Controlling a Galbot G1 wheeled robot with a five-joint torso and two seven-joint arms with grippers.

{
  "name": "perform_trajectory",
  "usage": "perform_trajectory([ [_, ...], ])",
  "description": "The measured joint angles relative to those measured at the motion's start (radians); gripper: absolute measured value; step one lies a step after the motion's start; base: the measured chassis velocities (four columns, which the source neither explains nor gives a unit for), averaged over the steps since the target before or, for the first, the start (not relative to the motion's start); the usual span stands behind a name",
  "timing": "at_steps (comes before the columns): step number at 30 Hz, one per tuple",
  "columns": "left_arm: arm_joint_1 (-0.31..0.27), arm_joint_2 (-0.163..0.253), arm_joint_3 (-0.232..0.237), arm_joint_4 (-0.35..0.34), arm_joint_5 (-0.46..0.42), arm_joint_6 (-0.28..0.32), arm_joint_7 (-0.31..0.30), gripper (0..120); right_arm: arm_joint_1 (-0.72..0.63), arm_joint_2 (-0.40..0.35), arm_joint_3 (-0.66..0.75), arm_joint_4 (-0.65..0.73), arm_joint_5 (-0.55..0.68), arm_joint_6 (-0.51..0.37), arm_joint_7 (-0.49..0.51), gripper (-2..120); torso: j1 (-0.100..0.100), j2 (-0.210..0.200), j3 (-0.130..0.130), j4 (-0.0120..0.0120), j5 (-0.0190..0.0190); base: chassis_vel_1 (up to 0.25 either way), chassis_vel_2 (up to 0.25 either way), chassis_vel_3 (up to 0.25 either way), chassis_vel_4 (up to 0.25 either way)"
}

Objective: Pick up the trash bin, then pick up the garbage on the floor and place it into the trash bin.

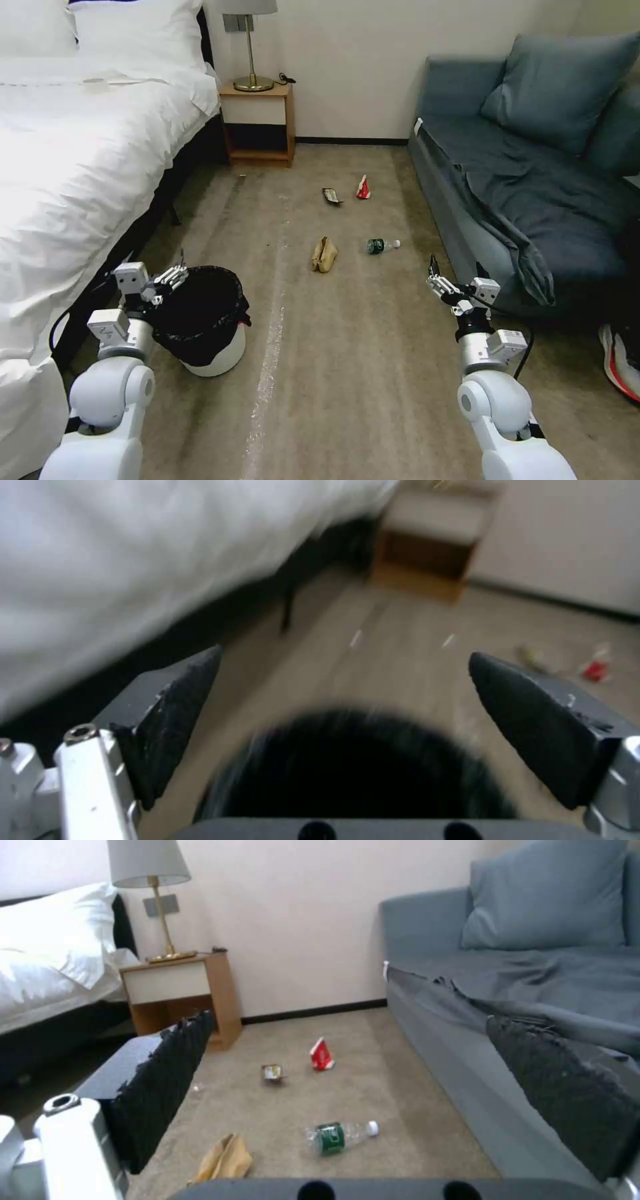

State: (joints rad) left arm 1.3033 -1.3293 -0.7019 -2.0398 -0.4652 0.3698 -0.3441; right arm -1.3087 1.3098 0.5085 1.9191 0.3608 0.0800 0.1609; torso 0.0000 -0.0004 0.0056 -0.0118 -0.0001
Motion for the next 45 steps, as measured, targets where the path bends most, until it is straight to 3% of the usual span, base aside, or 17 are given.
perform_trajectory([
  [1,0.000,-0.008,-0.007,0.006,-0.064,0.050,-0.072,100,-0.002,0.001,0.001,0.000,-0.002,0.001,-0.001,100,0.000,0.000,0.000,-0.0002,-0.0002,0.000,0.000,0.000,0.000],
  [3,-0.001,-0.008,-0.009,0.009,-0.072,0.056,-0.082,100,-0.003,0.002,0.001,0.000,-0.003,0.001,-0.001,100,0.000,0.000,0.000,-0.0002,-0.0001,0.000,0.000,0.000,0.000],
  [4,-0.009,-0.010,-0.020,0.029,-0.126,0.087,-0.144,100,-0.006,0.004,0.001,-0.001,-0.008,0.003,-0.002,100,0.000,0.000,0.000,-0.0001,-0.0001,0.000,0.000,0.000,0.000],
  [5,-0.009,-0.010,-0.020,0.029,-0.126,0.087,-0.144,100,-0.006,0.004,0.001,-0.001,-0.008,0.003,-0.002,100,0.000,0.000,0.000,-0.0001,-0.0001,0.000,0.000,0.000,0.000],
  [7,-0.026,-0.015,-0.031,0.054,-0.211,0.126,-0.224,100,-0.009,0.009,-0.001,-0.005,-0.023,0.009,-0.005,100,0.000,0.000,0.000,-0.0001,-0.0001,0.000,0.000,0.000,0.000],
  [8,-0.026,-0.015,-0.031,0.054,-0.211,0.126,-0.224,100,-0.009,0.009,-0.001,-0.005,-0.023,0.009,-0.005,100,0.000,0.000,0.000,-0.0001,-0.0001,0.000,0.000,0.000,0.000],
  [10,-0.054,-0.023,-0.037,0.089,-0.273,0.154,-0.305,100,-0.012,0.014,-0.003,-0.010,-0.038,0.015,-0.007,100,0.000,0.000,0.000,-0.0003,0.0000,0.000,0.000,0.000,0.000],
  [14,-0.091,-0.034,-0.044,0.141,-0.317,0.164,-0.347,100,-0.016,0.018,-0.004,-0.012,-0.051,0.022,-0.009,100,0.000,0.000,0.000,-0.0002,0.0000,0.000,0.000,0.000,0.000],
  [24,-0.151,-0.039,-0.056,0.245,-0.411,0.178,-0.329,100,-0.032,0.023,-0.004,-0.018,-0.081,0.047,-0.023,100,0.000,0.000,0.000,-0.0003,-0.0001,0.000,0.000,0.000,0.000],
  [29,-0.174,-0.026,-0.060,0.311,-0.441,0.194,-0.265,94,-0.035,0.022,-0.007,-0.011,-0.085,0.054,-0.034,100,0.000,0.000,0.000,-0.0002,-0.0001,0.000,0.000,0.000,0.000],
  [30,-0.178,-0.026,-0.061,0.330,-0.442,0.199,-0.237,87,-0.034,0.020,-0.007,-0.009,-0.085,0.057,-0.036,100,0.000,0.000,0.000,-0.0001,-0.0001,0.000,0.000,0.000,0.000],
  [33,-0.180,-0.027,-0.061,0.339,-0.442,0.200,-0.220,82,-0.034,0.020,-0.008,-0.010,-0.085,0.060,-0.037,100,0.000,0.000,0.000,-0.0002,-0.0001,0.000,0.000,0.000,0.000],
  [35,-0.182,-0.032,-0.059,0.353,-0.441,0.201,-0.191,68,-0.034,0.020,-0.008,-0.015,-0.085,0.066,-0.040,100,0.000,0.000,0.000,-0.0002,-0.0001,0.000,0.000,0.000,0.000],
  [39,-0.182,-0.035,-0.057,0.358,-0.435,0.200,-0.182,58,-0.033,0.021,-0.010,-0.020,-0.084,0.069,-0.040,100,0.000,0.000,0.000,-0.0002,0.0002,0.000,0.000,0.000,0.000],
  [45,-0.178,-0.031,-0.058,0.355,-0.430,0.192,-0.165,32,-0.026,0.020,-0.011,-0.031,-0.080,0.072,-0.040,100,0.000,0.000,0.000,-0.0002,-0.0001,0.000,0.000,0.000,0.000],
])
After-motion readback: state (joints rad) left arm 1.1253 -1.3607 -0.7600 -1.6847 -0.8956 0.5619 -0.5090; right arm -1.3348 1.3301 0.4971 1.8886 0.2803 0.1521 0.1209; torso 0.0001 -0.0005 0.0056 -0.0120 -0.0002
